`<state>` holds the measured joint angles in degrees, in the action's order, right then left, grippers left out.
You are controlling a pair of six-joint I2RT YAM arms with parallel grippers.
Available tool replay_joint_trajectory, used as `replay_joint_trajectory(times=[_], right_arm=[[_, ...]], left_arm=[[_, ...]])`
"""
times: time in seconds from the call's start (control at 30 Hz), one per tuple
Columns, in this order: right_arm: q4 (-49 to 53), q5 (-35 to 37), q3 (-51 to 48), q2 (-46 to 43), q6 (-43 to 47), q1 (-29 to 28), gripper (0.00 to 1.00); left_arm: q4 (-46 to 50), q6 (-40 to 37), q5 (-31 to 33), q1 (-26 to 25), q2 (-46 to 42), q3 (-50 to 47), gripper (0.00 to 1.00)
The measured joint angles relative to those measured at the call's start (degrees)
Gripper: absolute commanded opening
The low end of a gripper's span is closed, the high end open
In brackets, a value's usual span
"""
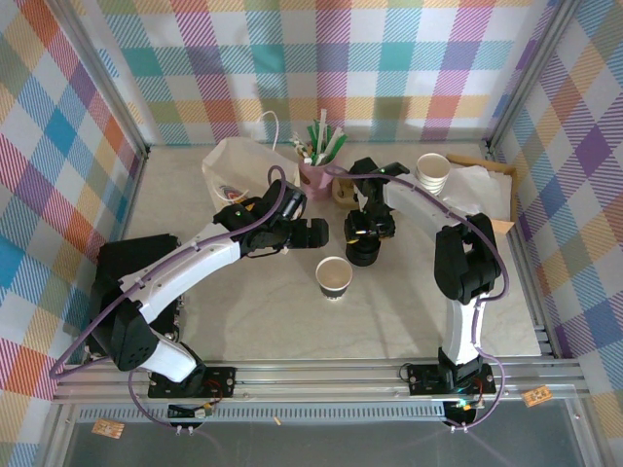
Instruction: Pack the takeout coffee
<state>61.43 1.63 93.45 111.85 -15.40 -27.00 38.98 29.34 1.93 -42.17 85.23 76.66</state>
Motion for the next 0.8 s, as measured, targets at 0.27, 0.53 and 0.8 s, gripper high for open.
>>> replay_joint_trajectory(times=[0.27,0.53,0.8], right_arm=[[0.0,-0.79,0.0,-0.02,-0.2,0.07,0.64],[-0.04,-1.75,0.0,-0.02,-0.22,0.85,0.64],[-0.13,-2.8,0.0,-0.02,-0.22,1.51,0.58]], left_arm=[[-0.57,0.11,-0.57,0.0,0.63,-0.02,0.91],[-3.41,1.46,-2.84,0.0,4.37,-0.02,0.78],[-6.88,3.37,-5.33,0.02,8.72,0.0,0.64]])
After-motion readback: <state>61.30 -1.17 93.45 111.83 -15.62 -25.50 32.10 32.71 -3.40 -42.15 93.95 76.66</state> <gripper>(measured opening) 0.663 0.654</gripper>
